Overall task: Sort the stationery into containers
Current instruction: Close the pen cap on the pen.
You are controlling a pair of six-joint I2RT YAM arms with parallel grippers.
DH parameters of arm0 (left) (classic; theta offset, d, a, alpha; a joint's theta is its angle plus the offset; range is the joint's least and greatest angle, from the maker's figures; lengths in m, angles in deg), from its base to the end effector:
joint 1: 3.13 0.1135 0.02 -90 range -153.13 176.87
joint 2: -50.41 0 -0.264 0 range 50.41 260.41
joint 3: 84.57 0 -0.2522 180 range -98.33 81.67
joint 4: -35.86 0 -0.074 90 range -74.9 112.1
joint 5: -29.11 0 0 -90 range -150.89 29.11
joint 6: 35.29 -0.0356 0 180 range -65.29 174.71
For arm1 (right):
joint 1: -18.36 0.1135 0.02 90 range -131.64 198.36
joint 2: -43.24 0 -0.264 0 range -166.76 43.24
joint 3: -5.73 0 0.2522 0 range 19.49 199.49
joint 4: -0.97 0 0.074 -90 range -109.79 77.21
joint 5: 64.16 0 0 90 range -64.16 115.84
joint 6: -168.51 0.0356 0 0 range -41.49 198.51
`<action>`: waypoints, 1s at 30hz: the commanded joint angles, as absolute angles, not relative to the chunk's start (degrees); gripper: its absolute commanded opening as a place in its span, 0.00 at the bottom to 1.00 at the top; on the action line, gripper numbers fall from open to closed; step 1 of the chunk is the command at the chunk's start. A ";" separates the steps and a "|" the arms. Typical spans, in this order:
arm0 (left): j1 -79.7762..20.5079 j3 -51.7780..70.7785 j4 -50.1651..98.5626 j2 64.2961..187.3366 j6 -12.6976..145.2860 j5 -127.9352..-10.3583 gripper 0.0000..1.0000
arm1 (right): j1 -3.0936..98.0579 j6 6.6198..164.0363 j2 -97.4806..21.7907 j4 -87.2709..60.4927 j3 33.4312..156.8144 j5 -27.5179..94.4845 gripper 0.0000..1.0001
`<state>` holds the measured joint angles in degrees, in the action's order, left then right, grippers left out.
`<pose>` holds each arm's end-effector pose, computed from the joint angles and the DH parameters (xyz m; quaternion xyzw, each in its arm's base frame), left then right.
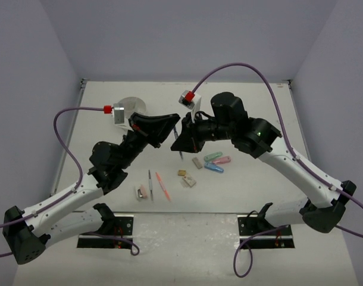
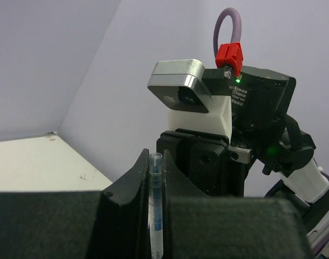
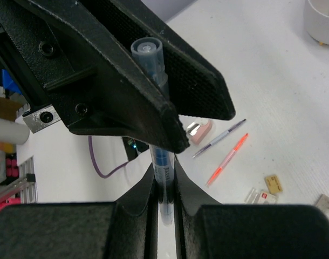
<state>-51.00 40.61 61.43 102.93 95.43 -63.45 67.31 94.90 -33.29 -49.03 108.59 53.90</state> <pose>0.1385 -0.1555 0.3843 0.0513 0.5137 -0.6063 0.6049 0.1720 0.2230 0.4398 -0.3550 0.7424 0.4573 0.3372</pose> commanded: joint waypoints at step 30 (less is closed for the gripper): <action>-38.92 8.15 -1.96 118.63 91.69 -40.86 0.00 | 61.60 88.72 -15.29 -20.79 79.08 30.39 0.99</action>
<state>-41.72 10.46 4.82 117.63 88.70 -62.14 61.71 85.66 -18.51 -22.87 81.65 34.97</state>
